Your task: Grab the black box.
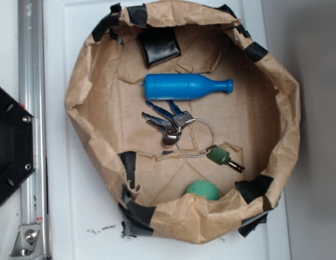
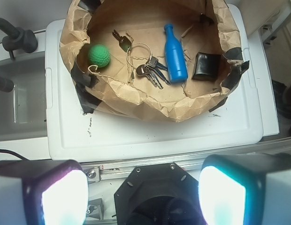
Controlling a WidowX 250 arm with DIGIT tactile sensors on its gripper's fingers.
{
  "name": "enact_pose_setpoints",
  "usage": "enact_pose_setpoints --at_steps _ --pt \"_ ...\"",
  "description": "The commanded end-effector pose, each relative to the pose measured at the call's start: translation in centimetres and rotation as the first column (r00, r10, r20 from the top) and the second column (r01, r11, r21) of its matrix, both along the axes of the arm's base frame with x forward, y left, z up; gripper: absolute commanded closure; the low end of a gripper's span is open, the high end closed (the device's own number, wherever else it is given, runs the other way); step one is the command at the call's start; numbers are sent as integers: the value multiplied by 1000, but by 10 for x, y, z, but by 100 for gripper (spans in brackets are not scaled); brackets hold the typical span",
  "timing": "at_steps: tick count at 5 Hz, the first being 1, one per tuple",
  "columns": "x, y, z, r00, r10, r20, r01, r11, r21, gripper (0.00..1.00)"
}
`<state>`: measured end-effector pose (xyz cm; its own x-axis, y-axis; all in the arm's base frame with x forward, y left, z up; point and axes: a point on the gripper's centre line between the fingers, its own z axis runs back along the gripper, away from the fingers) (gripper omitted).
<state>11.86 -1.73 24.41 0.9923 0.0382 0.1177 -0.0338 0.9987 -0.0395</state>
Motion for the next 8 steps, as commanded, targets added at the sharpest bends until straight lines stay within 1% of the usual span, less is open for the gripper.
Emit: enact_pose_setpoints --at_steps 1,2,3,4,5,6,7,8 --pt "0 0 0 1000 0 0 0 1000 0 0" --pt "34 3 -4 997 76 -21 -76 997 4 0" --pt "72 6 -13 987 159 -35 -158 987 32 0" --pt "101 8 -23 951 309 -27 -309 951 18 0" --pt "128 6 -41 846 533 -15 -532 844 -59 0" --pt "140 6 -63 688 725 33 -725 688 -21 0" --pt "130 24 -86 490 871 40 -871 488 49 0" --pt "115 36 -98 264 962 70 -959 255 123 0"
